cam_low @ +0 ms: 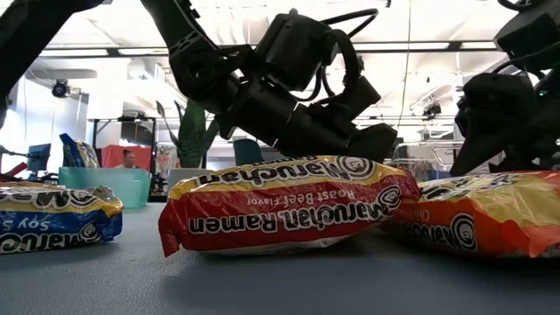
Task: Sort Maruchan noodles
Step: Put the orange noodle pack into the blue bin
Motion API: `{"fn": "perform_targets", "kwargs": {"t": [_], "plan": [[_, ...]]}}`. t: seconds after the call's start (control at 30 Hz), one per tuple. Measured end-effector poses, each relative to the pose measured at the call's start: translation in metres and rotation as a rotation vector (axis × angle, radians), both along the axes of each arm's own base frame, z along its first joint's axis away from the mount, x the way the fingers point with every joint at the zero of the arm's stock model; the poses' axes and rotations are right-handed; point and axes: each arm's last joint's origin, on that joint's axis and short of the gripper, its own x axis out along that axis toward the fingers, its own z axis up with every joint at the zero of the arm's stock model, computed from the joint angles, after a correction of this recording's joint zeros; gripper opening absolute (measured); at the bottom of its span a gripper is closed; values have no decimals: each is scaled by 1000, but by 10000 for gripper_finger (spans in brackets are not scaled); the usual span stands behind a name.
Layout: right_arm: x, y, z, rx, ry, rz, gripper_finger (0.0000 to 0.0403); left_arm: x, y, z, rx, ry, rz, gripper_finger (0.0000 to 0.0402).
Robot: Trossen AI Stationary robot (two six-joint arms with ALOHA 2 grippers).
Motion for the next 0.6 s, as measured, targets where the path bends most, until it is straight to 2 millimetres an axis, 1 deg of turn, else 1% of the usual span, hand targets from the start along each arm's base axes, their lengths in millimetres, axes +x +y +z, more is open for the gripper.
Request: {"fn": "perform_targets", "kwargs": {"t": [0.43,0.6], "plan": [[1,0,1,-12,1,7,221,0,0,1,1,-2,1,0],[2,0,2,-6,-4,7,215,0,0,3,1,-6,1,0]]}}
